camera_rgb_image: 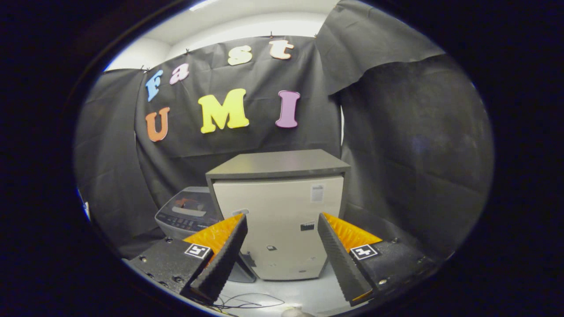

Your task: Put the clothes into the washing machine and then close the washing machine lid.

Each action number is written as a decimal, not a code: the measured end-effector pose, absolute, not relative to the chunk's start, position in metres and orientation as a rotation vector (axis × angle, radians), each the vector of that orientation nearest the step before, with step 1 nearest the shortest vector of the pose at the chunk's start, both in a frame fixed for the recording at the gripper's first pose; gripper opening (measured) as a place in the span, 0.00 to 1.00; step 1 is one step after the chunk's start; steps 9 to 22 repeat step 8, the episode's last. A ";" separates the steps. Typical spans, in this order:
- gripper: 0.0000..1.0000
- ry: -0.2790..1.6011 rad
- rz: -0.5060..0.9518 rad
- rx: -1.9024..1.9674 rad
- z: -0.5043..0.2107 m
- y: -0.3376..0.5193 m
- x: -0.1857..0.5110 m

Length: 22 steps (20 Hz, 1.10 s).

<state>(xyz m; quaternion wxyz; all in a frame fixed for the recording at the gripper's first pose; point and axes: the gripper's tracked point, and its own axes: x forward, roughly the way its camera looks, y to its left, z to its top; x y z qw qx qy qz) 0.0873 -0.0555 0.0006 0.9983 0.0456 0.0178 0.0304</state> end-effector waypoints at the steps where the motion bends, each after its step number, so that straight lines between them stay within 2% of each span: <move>1: 1.00 0.028 0.058 0.087 0.001 -0.056 0.085; 6: 1.00 0.039 0.000 0.053 -0.011 -0.065 0.069; 22: 1.00 0.038 0.001 0.045 -0.010 -0.064 0.064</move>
